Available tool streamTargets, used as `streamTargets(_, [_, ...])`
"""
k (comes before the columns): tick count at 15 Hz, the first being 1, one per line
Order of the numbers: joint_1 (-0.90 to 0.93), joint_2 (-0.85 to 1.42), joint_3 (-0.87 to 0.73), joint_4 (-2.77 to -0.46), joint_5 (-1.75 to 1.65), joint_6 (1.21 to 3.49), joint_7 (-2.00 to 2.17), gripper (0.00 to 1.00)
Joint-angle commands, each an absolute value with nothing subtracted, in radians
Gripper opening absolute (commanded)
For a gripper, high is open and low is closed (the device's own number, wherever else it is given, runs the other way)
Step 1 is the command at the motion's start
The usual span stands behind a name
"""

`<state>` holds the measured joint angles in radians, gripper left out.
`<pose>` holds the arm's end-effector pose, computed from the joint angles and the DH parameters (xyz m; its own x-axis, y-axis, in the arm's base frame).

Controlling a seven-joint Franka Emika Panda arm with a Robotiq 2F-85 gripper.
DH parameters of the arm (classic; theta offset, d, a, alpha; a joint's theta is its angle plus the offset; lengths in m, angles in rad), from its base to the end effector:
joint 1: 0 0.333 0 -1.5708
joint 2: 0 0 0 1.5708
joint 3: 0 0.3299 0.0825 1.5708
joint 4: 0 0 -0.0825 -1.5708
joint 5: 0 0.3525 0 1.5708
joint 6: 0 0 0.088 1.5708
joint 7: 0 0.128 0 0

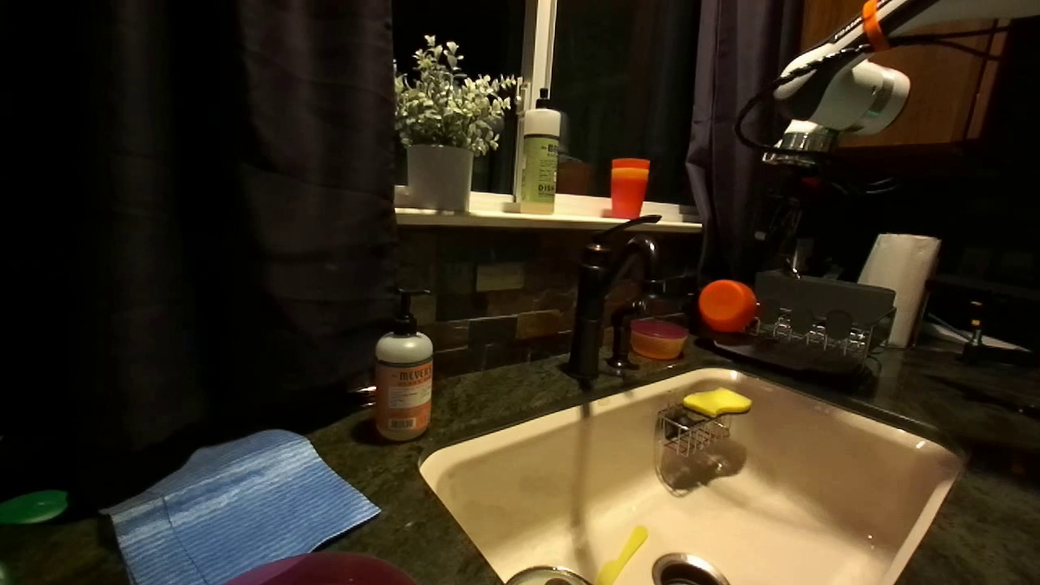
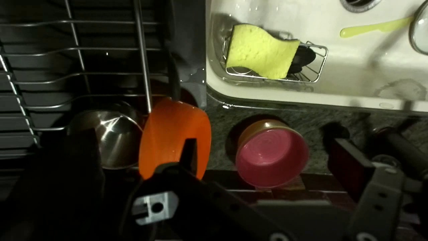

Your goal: Take the two bowls off of the plate rack and put them on the green bowl

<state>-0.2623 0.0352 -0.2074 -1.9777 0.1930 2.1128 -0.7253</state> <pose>0.4953 -0.2364 0.4664 0.9714 0.1556 0.1796 0.1692 -0.9836 -0.0631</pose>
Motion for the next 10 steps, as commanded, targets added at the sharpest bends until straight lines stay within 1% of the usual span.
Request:
streamTargets(1, [-0.303, 0.092, -0.250, -1.904, 0.354, 2.057, -0.832, 1.00])
streamTargets(5, [-0.364, 0.206, -0.269, -1.758, 0.515, 1.910, -0.914, 1.00])
streamTargets(10, [-0.432, 0.368, -0.245, -1.566, 0.554, 1.770, -0.885, 1.00])
